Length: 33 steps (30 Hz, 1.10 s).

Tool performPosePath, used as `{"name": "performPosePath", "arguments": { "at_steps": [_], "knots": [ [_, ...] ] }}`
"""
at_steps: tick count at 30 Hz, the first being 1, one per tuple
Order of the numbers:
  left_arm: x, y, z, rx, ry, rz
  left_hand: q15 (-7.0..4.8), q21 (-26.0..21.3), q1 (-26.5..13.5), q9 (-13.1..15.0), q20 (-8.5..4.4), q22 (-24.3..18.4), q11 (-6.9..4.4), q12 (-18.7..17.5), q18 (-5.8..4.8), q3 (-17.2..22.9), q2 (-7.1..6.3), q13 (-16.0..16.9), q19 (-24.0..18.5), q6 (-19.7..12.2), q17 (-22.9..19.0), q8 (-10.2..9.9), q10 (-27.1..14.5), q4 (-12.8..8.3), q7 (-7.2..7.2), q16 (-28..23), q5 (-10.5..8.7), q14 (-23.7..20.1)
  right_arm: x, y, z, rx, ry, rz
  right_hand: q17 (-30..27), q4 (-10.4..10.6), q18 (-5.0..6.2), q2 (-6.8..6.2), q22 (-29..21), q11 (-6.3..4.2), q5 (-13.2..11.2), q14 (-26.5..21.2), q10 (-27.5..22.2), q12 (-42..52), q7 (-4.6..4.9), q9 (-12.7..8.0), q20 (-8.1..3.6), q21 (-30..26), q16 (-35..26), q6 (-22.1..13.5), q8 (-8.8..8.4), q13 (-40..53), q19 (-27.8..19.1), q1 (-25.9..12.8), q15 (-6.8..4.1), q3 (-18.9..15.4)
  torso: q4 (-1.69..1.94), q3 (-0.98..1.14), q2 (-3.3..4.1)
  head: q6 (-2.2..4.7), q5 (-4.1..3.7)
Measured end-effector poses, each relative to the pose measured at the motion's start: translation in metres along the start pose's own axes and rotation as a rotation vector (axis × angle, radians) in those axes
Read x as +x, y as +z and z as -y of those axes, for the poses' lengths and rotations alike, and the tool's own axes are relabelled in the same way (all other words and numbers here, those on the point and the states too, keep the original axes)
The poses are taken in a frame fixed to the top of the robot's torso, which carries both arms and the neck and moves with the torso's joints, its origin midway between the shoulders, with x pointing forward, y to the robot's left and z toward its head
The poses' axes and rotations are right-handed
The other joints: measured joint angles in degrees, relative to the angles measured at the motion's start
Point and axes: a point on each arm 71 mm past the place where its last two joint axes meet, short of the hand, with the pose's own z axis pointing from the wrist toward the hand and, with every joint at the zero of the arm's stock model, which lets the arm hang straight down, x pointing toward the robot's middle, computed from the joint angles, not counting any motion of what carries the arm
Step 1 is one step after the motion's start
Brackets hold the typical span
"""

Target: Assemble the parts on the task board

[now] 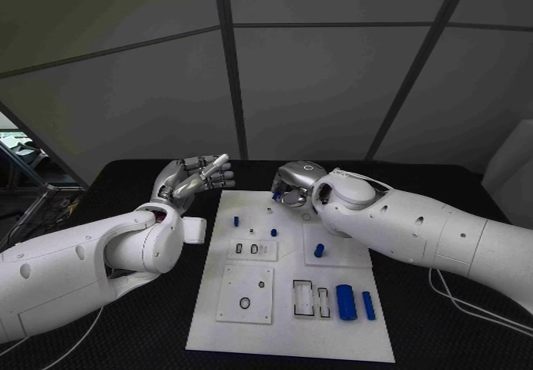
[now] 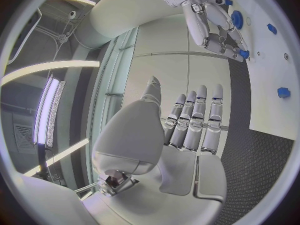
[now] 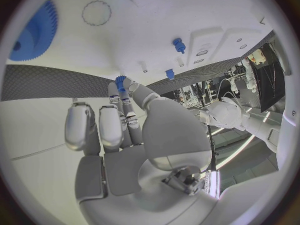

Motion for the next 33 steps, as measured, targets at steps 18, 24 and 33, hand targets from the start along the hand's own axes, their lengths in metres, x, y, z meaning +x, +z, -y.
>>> {"name": "performPosePath", "arguments": {
  "at_steps": [18,24,33],
  "knots": [
    [0.0011,0.0009,0.0014,0.002,-0.001,-0.003,0.0,0.0,0.23,0.0,0.0,0.01,0.0,0.0,0.0,-0.16,0.23,0.0,0.0,0.0,0.06,0.0,0.0,-0.16,0.0,-0.22,0.0,0.0,0.0021,0.0058,-0.0004,0.001,-0.004,-0.007,-0.02,0.4,-0.91,-0.58,0.07,0.0,0.32,0.0,0.0,0.0,-0.01,-0.05,0.0,0.0,0.0,-0.02,-0.02,0.0,0.0,-0.58,0.0,0.39,0.07,0.04,0.03,-0.36,0.47],
    [0.0012,0.0012,0.0018,0.003,-0.001,-0.004,0.0,0.0,0.23,0.0,0.0,0.01,0.0,0.0,-0.01,-0.16,0.23,0.0,0.0,0.0,0.06,0.0,0.0,-0.16,0.0,-0.22,0.0,0.0,0.0031,0.0073,-0.0026,-0.002,-0.005,-0.018,-0.05,0.74,-0.91,-0.9,0.06,0.06,0.33,0.0,-0.07,0.0,-0.01,-0.03,0.0,0.0,0.0,-0.02,-0.02,-0.05,0.0,-0.91,0.0,0.74,0.06,0.07,0.07,-0.44,0.43],
    [0.0017,0.0014,0.0019,0.001,-0.003,-0.007,0.0,0.0,0.23,0.0,0.0,0.01,-0.04,-0.02,0.0,-0.12,0.23,0.0,0.0,-0.03,0.05,0.0,-0.36,-0.2,0.03,-0.21,0.0,0.0,0.0043,0.0093,-0.004,0.003,-0.009,-0.029,-4.09,2.48,-0.9,-3.89,-4.42,2.23,0.0,-0.04,-7.47,0.0,2.07,-0.5,1.35,-1.81,-1.45,-6.07,-0.23,-0.34,-3.09,-2.11,1.49,2.28,0.02,0.07,0.08,-0.45,0.5]
  ]
}}
